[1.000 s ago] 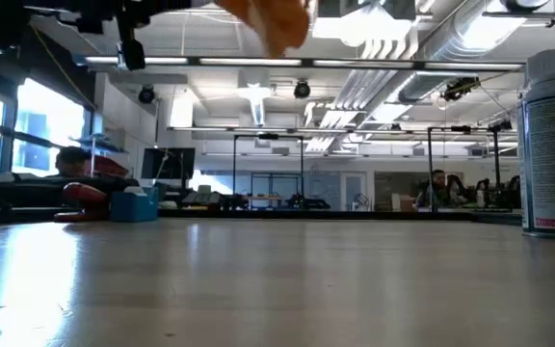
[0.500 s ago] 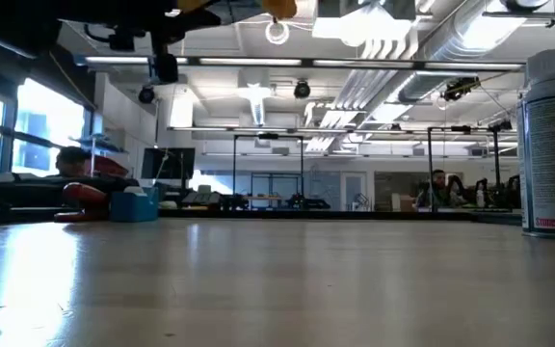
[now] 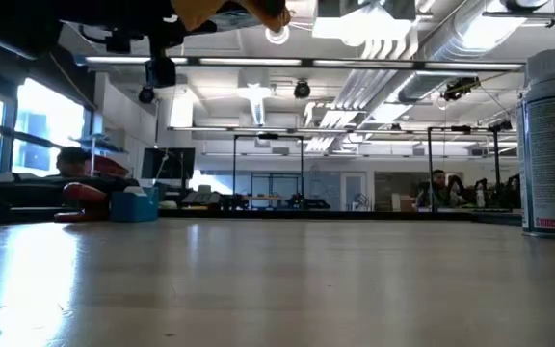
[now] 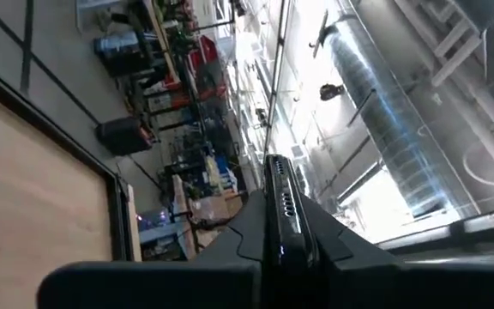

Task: Apply microfiber cloth
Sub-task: Wipe the front and back of the black cellphone using the yellow microfiber cloth

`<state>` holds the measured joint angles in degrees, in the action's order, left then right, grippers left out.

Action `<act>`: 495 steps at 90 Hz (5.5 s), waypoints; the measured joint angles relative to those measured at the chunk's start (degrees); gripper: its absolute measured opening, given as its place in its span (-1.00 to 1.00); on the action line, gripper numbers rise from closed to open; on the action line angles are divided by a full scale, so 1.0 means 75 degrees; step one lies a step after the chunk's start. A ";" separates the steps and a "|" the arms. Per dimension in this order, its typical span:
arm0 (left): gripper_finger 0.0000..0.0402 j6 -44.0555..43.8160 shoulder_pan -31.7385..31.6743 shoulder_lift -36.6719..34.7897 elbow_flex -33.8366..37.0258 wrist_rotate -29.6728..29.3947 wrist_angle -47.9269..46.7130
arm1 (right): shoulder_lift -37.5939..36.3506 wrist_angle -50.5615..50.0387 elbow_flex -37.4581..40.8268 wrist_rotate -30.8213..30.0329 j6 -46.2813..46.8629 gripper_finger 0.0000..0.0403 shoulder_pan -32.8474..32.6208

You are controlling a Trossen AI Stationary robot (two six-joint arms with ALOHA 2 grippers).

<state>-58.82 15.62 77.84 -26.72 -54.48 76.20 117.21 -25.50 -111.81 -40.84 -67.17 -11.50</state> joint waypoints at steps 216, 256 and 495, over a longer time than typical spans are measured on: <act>-0.96 0.0799 0.1159 0.0020 -0.0035 0.0994 -0.0770 | -0.0518 -0.1020 0.0012 0.1472 0.1152 -1.00 -0.0376; -0.96 0.1209 0.1576 0.0006 -0.0073 0.2029 -0.0657 | -0.1048 -0.1575 0.0029 -0.0136 0.0790 -1.00 -0.0244; -0.96 0.5549 0.1728 -0.0003 -0.0050 0.2196 -0.0400 | -0.1241 -0.1203 0.0017 0.2612 0.2598 -1.00 -0.0586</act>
<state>-17.20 28.58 77.82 -27.09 -38.01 73.20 107.90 -34.52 -111.68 -21.25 -47.68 -15.90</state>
